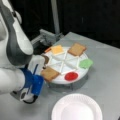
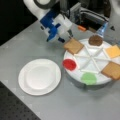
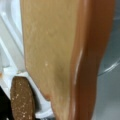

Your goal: Ingredient selection for cheeseburger or sandwich

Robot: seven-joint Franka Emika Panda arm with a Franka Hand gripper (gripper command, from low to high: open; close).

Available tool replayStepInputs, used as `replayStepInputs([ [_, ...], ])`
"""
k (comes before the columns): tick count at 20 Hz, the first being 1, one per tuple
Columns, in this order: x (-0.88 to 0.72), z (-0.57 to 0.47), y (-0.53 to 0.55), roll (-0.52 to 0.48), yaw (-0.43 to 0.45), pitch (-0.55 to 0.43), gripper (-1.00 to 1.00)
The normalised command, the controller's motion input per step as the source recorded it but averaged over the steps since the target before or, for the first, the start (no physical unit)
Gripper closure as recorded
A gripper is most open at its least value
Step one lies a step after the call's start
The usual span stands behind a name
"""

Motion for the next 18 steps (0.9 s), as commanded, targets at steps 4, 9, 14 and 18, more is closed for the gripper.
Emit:
replayStepInputs([
  [4,0.07,-0.2,0.03,0.301,-0.03,-0.077,-1.0],
  [9,0.14,-0.1,-0.04,0.249,-0.003,-0.069,-1.0],
  [14,0.16,0.01,-0.04,0.262,0.02,-0.048,-1.0],
  [18,0.18,0.04,-0.02,0.292,0.026,-0.052,-1.0],
])
